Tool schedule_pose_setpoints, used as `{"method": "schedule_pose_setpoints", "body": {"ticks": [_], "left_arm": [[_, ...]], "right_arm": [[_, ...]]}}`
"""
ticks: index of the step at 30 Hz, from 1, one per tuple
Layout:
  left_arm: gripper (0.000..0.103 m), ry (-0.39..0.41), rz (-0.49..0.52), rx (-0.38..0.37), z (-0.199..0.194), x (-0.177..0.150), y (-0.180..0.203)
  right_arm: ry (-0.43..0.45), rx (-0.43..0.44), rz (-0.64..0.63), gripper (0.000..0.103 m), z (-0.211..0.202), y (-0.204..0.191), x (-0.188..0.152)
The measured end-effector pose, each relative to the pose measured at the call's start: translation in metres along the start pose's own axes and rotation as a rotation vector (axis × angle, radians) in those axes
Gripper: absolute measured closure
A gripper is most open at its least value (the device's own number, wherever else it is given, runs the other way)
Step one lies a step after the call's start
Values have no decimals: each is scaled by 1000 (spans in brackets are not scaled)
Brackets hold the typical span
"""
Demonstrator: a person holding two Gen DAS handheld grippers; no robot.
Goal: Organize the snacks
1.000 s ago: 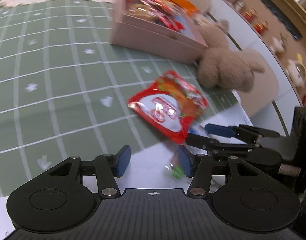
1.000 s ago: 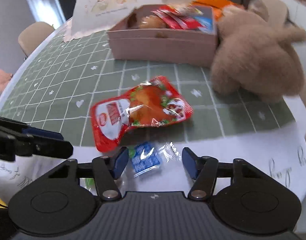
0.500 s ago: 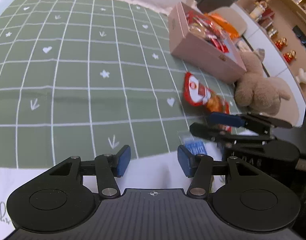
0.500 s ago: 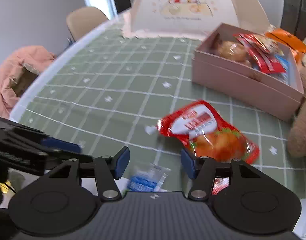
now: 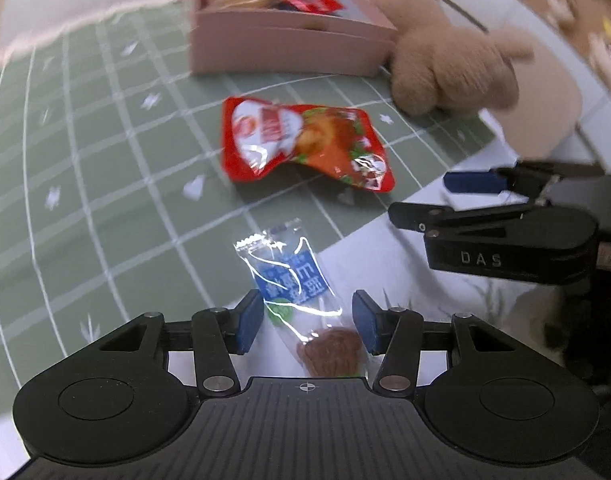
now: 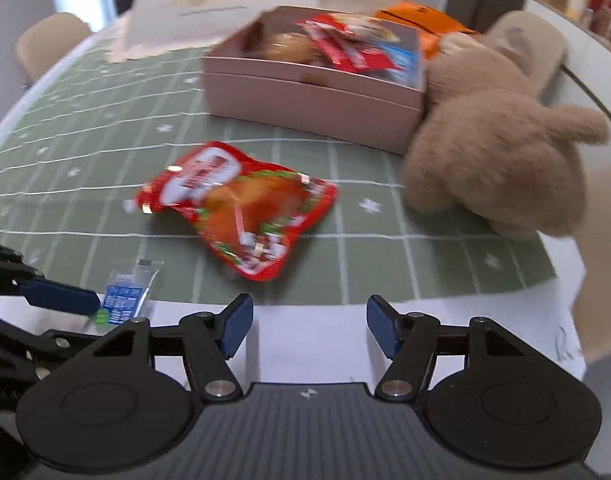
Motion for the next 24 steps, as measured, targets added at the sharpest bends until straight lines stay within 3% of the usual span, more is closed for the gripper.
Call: {"method": "schedule_pose_setpoints", "body": {"ticks": [4,7,14,18,20,22,24], "left_arm": [[49,5,96,87,5,4,8],[50,16,96,123,2,4,-3],[52,44,-65,187,-19,-7,-75],[52,48,-159,99,-26,-17,-99],[52,61,-191,79,-29,-23,-103],[52,67,-201,86,-31,-27,-104],[52,74,-215,88,-32,-30,-103]], "right_arm": [[4,-16,38,39,-1,9,-4],[37,-17,25,39,-7,10,-3],[110,47,-81,34,-15,-8,18],[159,48,-205,29,-13,-23,51],[144,84,-166,29,-4,-20,72],[93,136,-41,29,12,-8,92],[57,167,58,36,27,2,104]]}}
Point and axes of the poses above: each gripper's, at about its wrist camera, not at the fingertips, and z roughly the way its jaws point, y to its right, x to its top, the point moved 9 cm from there along z, roughly the way its jaws point, and after that the axes turned 15 degrees about -y, right-handed, at the moved point
